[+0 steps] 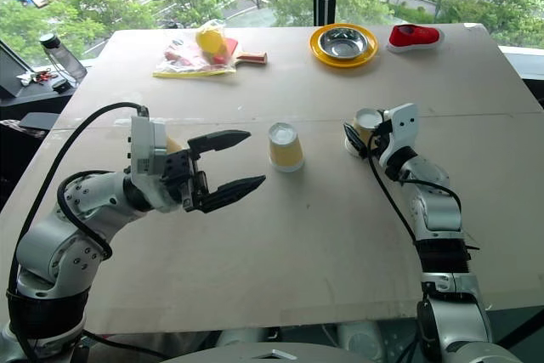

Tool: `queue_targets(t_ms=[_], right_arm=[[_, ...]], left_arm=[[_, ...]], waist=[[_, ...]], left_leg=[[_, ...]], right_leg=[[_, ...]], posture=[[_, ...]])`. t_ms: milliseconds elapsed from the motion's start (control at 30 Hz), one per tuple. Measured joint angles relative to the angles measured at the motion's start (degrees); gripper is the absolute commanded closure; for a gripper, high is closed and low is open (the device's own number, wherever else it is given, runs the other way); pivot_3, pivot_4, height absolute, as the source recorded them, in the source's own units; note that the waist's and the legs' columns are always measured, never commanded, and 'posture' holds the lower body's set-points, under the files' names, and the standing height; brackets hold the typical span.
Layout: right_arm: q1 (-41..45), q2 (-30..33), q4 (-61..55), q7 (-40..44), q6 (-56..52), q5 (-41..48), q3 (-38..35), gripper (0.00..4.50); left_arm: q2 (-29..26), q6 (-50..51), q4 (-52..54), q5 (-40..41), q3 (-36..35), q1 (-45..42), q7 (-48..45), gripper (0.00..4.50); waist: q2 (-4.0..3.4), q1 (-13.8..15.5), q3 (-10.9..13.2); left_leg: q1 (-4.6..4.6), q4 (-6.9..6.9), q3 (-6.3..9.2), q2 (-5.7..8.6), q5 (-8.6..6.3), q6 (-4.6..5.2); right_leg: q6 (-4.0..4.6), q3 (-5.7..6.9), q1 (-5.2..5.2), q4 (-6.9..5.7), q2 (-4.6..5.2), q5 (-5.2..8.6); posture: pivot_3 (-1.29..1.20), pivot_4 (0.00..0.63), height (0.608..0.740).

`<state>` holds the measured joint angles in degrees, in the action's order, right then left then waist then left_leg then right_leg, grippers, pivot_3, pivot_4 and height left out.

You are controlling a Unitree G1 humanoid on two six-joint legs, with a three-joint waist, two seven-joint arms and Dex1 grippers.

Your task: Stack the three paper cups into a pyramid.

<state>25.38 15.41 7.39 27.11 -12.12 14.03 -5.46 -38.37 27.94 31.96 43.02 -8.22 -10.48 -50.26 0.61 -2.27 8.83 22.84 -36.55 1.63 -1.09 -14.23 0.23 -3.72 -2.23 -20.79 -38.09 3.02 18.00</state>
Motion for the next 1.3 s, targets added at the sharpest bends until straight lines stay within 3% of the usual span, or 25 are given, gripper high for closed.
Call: queue_targets(t_ms=[900, 1000, 1100, 1300], right_arm=[[-0.14, 0.8, 0.08, 1.12, -0.21, 0.13, 0.03, 0.15], [-0.14, 0.8, 0.09, 0.95, -0.14, -0.08, 0.03, 1.03], [-0.14, 0.83, 0.1, 1.04, -0.04, -0.11, 0.04, 2.34], [-0.17, 0.87, 0.1, 1.3, -0.03, -0.08, 0.05, 2.38]], left_arm=[[0.53, 0.01, -0.07, -0.13, 1.58, -0.65, 0.45, 0.0], [0.53, 0.02, -0.07, -0.11, 1.58, -0.67, 0.48, 0.0], [0.53, 0.03, -0.07, -0.1, 1.58, -0.68, 0.49, 0.0], [0.55, 0.15, -0.07, -0.08, 1.6, -1.02, 0.49, 0.0]], waist=[[0.0, 0.01, 0.0], [0.0, 0.01, 0.0], [0.0, 0.01, 0.0], [0.0, 0.01, 0.0]], left_leg=[[0.0, 0.0, 0.0, 0.0, 0.0, 0.0], [0.0, 0.0, 0.0, 0.0, 0.0, 0.0], [0.0, 0.0, 0.0, 0.0, 0.0, 0.0], [0.0, 0.0, -0.01, 0.0, 0.0, 0.0]], right_leg=[[0.0, 0.0, 0.0, -0.01, 0.0, 0.0], [0.0, -0.01, 0.0, 0.0, -0.01, 0.0], [0.0, -0.01, 0.0, 0.0, 0.0, 0.0], [0.0, -0.01, 0.0, 0.0, 0.0, 0.0]], posture=[[0.0, 0.15, 0.74], [0.0, 0.15, 0.74], [0.0, 0.15, 0.74], [0.0, 0.15, 0.74]])
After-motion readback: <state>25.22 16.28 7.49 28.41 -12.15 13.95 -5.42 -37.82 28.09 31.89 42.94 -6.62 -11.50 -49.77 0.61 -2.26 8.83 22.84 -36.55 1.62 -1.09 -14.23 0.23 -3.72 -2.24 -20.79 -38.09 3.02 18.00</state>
